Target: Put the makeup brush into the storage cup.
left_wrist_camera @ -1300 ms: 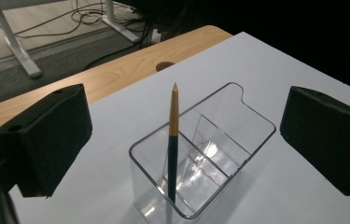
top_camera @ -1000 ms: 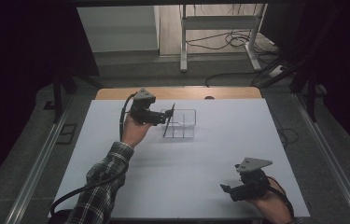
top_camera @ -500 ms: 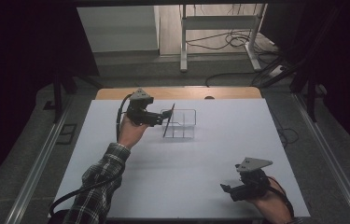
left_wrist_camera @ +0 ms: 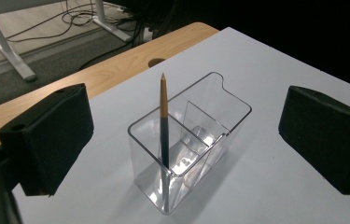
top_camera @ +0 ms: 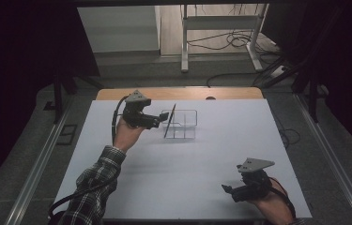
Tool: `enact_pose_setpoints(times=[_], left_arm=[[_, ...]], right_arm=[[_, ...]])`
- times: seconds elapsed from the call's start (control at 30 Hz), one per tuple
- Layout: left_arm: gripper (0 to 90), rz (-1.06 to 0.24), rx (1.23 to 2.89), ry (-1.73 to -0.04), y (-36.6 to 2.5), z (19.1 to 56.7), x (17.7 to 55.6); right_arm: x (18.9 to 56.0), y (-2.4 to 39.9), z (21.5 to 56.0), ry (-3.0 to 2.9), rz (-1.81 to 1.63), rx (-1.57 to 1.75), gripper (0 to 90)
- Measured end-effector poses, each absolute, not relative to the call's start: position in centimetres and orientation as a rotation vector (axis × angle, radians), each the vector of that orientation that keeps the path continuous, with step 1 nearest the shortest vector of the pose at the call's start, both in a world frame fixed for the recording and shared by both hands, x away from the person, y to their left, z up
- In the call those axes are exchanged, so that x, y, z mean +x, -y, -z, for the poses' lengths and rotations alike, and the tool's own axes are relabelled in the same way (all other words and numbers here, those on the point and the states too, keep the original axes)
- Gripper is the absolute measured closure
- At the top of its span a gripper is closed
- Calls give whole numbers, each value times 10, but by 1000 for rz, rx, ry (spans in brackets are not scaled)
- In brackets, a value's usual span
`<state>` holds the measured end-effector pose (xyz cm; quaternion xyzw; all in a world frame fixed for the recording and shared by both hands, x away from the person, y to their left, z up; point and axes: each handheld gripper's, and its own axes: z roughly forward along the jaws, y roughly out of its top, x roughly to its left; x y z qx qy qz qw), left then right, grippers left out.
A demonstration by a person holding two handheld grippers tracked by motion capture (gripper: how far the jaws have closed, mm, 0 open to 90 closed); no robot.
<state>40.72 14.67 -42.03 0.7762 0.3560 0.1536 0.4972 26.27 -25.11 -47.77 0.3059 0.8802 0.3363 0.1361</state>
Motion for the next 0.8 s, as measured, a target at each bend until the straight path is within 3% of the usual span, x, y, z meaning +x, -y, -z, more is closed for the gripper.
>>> enact_pose_setpoints(times=[0.8], left_arm=[[36,-361,1894,-856,-160,421,393]], right_arm=[[263,251,478,-2541,-982,895,100]])
